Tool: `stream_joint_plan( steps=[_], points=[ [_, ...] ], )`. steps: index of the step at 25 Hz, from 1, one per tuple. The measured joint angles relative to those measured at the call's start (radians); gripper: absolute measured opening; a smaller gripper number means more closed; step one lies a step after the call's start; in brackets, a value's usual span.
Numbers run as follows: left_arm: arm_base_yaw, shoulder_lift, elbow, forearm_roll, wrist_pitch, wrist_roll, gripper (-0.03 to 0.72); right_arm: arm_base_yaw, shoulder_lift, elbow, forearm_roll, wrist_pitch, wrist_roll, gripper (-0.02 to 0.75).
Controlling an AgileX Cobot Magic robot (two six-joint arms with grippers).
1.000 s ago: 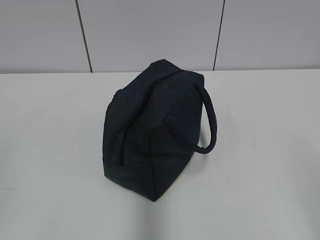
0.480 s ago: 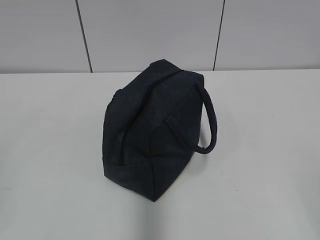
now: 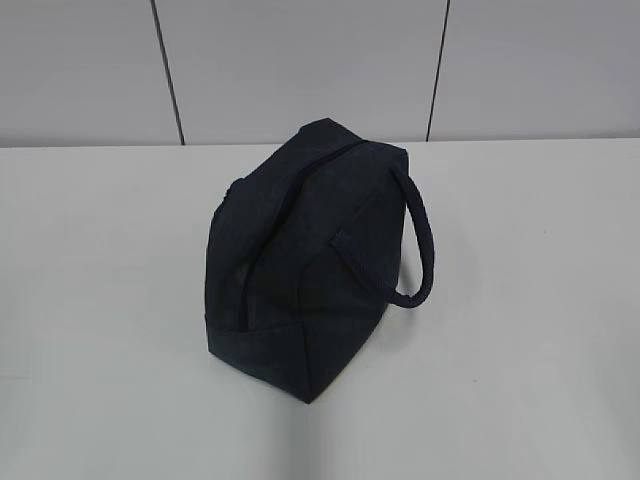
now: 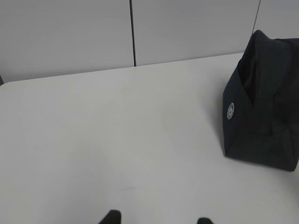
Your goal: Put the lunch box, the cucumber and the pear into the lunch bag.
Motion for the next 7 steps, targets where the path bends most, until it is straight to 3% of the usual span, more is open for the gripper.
stream_joint_plan(
  steps=[7],
  points=[
    [0.000,0.000,0.000,0.000,0.000,0.000,0.289,0.000,0.000,0.000,0.000,0.000,0.000,0.464]
  ],
)
